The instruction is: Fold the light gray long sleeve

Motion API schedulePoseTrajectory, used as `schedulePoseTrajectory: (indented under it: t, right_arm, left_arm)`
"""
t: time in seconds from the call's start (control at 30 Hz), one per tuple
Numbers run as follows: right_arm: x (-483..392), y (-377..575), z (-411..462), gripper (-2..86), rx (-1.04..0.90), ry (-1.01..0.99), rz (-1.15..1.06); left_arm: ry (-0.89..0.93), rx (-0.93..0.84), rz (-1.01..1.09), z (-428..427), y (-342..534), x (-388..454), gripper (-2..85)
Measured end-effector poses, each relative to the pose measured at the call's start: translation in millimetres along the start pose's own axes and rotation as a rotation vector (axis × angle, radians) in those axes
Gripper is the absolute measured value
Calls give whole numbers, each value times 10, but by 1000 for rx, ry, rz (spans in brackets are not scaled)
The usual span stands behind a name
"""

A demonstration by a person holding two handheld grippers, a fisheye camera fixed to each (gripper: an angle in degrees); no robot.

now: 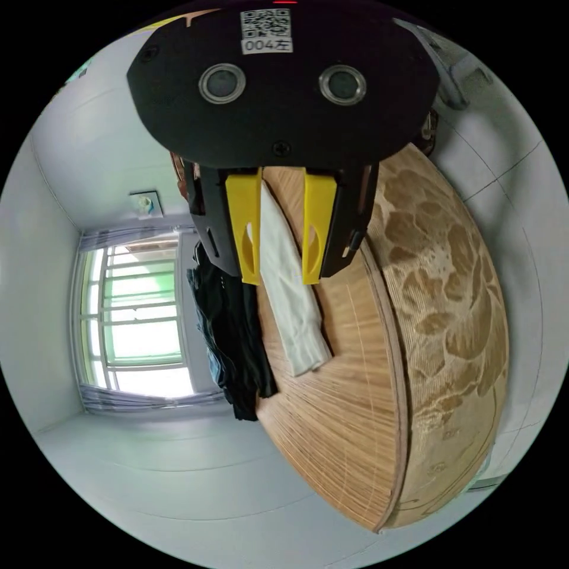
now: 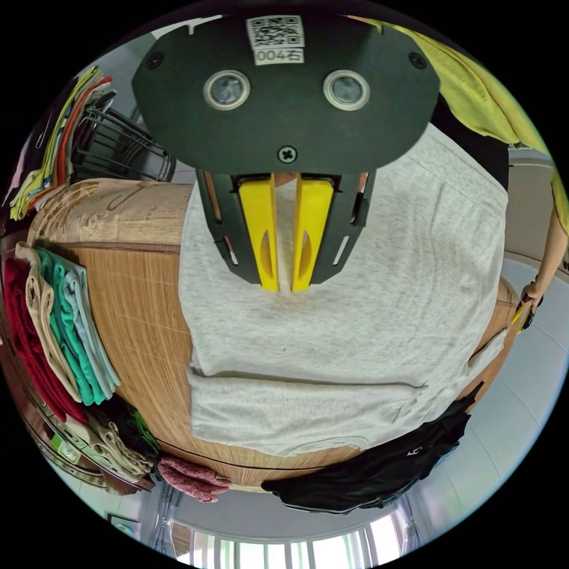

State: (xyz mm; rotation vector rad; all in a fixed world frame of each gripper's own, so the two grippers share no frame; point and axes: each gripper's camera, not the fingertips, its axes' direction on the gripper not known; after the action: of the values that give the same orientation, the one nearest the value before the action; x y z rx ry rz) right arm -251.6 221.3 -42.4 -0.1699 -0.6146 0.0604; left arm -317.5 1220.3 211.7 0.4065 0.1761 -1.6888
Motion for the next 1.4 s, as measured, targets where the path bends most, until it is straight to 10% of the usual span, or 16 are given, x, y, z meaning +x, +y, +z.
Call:
schedulePoseTrajectory:
  t: [0.67,1.07,1.4]
  right_arm:
    - [-296,67,83,52,3,49,-13]
    - [-314,79,179,52,15,33,-14]
    - [-183,43,297,51,22,-34,20]
  left_arm:
    - [-122,-14,95,707,-1189,-450,39]
    - [37,-52,681,806,-1395,3005,26]
    - [200,-271,1221,1451,185,6162,25]
